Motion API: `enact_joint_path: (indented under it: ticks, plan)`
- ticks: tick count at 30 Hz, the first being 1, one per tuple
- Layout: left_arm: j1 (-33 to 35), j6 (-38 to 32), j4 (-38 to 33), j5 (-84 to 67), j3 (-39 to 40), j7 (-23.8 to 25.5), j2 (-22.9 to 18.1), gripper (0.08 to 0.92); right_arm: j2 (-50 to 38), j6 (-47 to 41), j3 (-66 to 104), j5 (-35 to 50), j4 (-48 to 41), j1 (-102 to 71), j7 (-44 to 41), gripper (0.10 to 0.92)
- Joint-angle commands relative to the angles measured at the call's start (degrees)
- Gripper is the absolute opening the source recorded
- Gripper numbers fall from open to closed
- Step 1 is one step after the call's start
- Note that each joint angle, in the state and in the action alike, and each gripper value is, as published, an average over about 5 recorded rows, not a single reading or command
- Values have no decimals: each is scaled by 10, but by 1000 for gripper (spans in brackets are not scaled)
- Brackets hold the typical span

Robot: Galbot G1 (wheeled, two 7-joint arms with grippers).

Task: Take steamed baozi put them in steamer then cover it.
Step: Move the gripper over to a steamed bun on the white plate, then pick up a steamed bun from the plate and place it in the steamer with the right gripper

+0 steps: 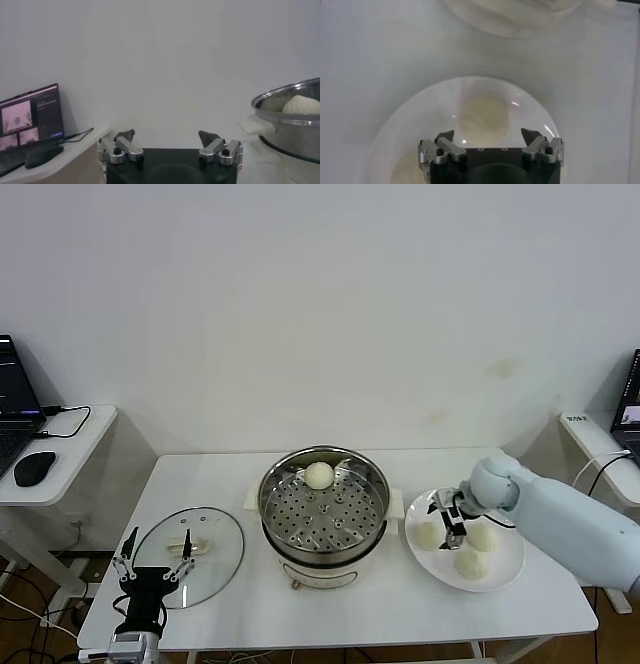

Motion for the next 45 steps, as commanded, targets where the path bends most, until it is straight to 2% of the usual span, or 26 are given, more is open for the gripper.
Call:
enact_joint_path:
  ticks: [1,6,22,37,41,45]
  plan:
    - [0,0,1,-1,0,0,0,823,29,-3,10,-17,-28,-12,1,823]
    - [-1,0,2,-1,1,0,-1,823,28,-4,14,-29,-32,-15,0,811]
    - [1,0,-4,0,2,-1,-2,823,13,4,10,-16,-17,3,-24,653]
    - [-4,6,-13,-1,9,2,6,823,-117,-26,-67,120,86,214,-54,645]
    - [-7,7,-14,-2,14,3,9,823,-123,-41,-112,163,104,292,-45,645]
    - [-10,8,-15,-2,16,3,11,823,-94,-71,-156,222,128,356,-22,651]
